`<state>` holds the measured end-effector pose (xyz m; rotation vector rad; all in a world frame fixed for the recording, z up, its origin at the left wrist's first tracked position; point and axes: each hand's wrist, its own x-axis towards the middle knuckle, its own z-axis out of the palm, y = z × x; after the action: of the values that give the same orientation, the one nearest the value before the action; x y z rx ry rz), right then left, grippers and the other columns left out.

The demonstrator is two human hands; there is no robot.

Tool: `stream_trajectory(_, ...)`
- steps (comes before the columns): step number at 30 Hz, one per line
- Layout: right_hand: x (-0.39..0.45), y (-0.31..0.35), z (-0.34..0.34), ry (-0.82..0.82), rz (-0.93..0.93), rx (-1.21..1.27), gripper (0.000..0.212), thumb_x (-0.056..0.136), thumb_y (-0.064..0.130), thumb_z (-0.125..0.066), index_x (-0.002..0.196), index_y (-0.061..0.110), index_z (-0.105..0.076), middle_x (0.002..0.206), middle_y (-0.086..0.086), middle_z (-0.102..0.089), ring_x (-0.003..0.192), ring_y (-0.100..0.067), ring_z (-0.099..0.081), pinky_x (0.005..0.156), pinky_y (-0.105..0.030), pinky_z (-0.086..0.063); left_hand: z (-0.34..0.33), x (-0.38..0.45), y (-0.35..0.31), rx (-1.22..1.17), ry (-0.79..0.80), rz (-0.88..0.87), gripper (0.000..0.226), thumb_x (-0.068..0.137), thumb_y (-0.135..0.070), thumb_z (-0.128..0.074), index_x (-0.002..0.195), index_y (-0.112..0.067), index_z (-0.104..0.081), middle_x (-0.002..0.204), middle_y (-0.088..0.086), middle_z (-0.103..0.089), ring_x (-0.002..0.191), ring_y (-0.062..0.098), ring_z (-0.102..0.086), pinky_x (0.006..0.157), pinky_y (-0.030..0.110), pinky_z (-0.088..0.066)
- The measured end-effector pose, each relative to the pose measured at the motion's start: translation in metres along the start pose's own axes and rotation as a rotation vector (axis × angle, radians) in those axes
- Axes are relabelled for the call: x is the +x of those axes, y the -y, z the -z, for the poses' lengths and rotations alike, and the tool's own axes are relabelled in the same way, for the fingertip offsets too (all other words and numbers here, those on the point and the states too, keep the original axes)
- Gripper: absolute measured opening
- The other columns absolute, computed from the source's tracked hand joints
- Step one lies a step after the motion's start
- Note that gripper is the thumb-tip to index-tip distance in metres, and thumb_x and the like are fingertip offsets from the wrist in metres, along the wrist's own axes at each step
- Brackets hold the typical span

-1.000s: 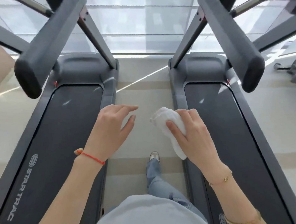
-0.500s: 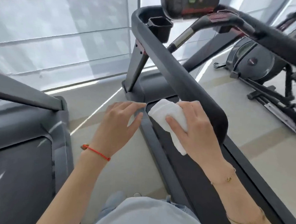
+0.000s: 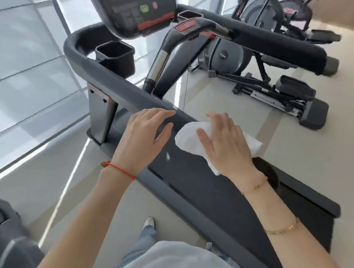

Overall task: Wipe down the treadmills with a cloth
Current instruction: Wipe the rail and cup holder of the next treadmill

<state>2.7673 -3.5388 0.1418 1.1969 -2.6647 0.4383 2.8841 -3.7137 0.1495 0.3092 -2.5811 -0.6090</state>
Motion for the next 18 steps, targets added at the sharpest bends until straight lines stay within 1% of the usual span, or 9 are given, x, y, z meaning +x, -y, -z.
stream_trajectory(3, 0.002, 0.002, -0.014, -0.053, -0.105, -0.044, 0.046, 0.101, 0.044, -0.029, 0.131, 0.012, -0.043, 0.120, -0.007, -0.052, 0.104, -0.027, -0.054, 0.091, -0.042, -0.044, -0.003, 0.028, 0.024, -0.022, 0.075, -0.055, 0.032, 0.099, -0.024, -0.052, 0.130, -0.018, -0.060, 0.128, -0.003, -0.062, 0.124, 0.016, -0.051, 0.108, 0.042, -0.037)
stream_trajectory(5, 0.002, 0.002, -0.018, -0.155, -0.179, -0.100, 0.042, 0.101, 0.044, -0.037, 0.126, 0.013, -0.050, 0.119, -0.007, -0.053, 0.107, -0.027, -0.053, 0.096, -0.042, -0.041, -0.007, 0.046, 0.039, -0.037, 0.124, -0.105, 0.032, 0.099, -0.024, -0.052, 0.130, -0.017, -0.060, 0.129, -0.002, -0.061, 0.125, 0.017, -0.051, 0.108, 0.044, -0.038)
stream_trajectory(7, 0.011, 0.007, -0.023, -0.246, -0.282, -0.154, 0.035, 0.100, 0.042, -0.044, 0.114, 0.014, -0.060, 0.112, -0.006, -0.056, 0.103, -0.025, -0.054, 0.095, -0.041, -0.041, -0.013, 0.061, 0.050, -0.049, 0.175, -0.157, 0.032, 0.098, -0.022, -0.053, 0.129, -0.016, -0.061, 0.128, -0.002, -0.062, 0.124, 0.019, -0.052, 0.107, 0.046, -0.039)
stream_trajectory(10, 0.034, 0.022, -0.030, -0.258, -0.432, -0.053, 0.034, 0.100, 0.039, -0.045, 0.091, 0.013, -0.065, 0.085, -0.001, -0.059, 0.077, -0.019, -0.054, 0.072, -0.035, -0.047, -0.022, 0.077, 0.063, -0.056, 0.240, -0.233, 0.032, 0.098, -0.021, -0.054, 0.128, -0.014, -0.061, 0.127, 0.000, -0.063, 0.123, 0.022, -0.053, 0.106, 0.047, -0.039)
stream_trajectory(11, 0.036, 0.027, -0.033, -0.247, -0.455, -0.047, 0.037, 0.101, 0.038, -0.043, 0.088, 0.013, -0.066, 0.080, -0.001, -0.059, 0.072, -0.019, -0.054, 0.067, -0.033, -0.046, -0.024, 0.079, 0.067, -0.056, 0.262, -0.252, 0.032, 0.098, -0.022, -0.054, 0.128, -0.015, -0.061, 0.127, -0.001, -0.063, 0.124, 0.022, -0.052, 0.108, 0.046, -0.038)
stream_trajectory(12, 0.035, 0.031, -0.035, -0.245, -0.455, -0.063, 0.037, 0.101, 0.037, -0.041, 0.088, 0.013, -0.067, 0.080, 0.000, -0.060, 0.072, -0.021, -0.055, 0.066, -0.031, -0.044, -0.026, 0.082, 0.070, -0.054, 0.281, -0.271, 0.032, 0.099, -0.022, -0.053, 0.128, -0.015, -0.061, 0.127, -0.001, -0.063, 0.124, 0.021, -0.052, 0.110, 0.044, -0.035)
stream_trajectory(14, 0.022, 0.034, -0.035, -0.237, -0.409, -0.096, 0.034, 0.101, 0.033, -0.040, 0.097, 0.016, -0.068, 0.089, 0.002, -0.065, 0.082, -0.022, -0.059, 0.077, -0.030, -0.042, -0.030, 0.085, 0.075, -0.049, 0.314, -0.312, 0.030, 0.099, -0.023, -0.052, 0.127, -0.016, -0.062, 0.125, -0.002, -0.064, 0.122, 0.021, -0.053, 0.112, 0.041, -0.032)
stream_trajectory(16, 0.004, 0.031, -0.030, -0.180, -0.385, -0.121, 0.035, 0.101, 0.036, -0.037, 0.114, 0.020, -0.065, 0.109, 0.004, -0.065, 0.100, -0.022, -0.058, 0.092, -0.033, -0.040, -0.033, 0.086, 0.078, -0.041, 0.335, -0.346, 0.029, 0.100, -0.024, -0.050, 0.125, -0.017, -0.063, 0.122, -0.003, -0.065, 0.118, 0.020, -0.055, 0.113, 0.041, -0.030)
stream_trajectory(18, -0.014, 0.025, -0.025, -0.106, -0.425, -0.161, 0.043, 0.101, 0.044, -0.031, 0.130, 0.026, -0.058, 0.131, 0.001, -0.058, 0.118, -0.023, -0.053, 0.102, -0.037, -0.037, -0.035, 0.088, 0.080, -0.040, 0.344, -0.366, 0.030, 0.100, -0.026, -0.049, 0.125, -0.017, -0.063, 0.121, -0.003, -0.066, 0.117, 0.020, -0.057, 0.114, 0.041, -0.029)
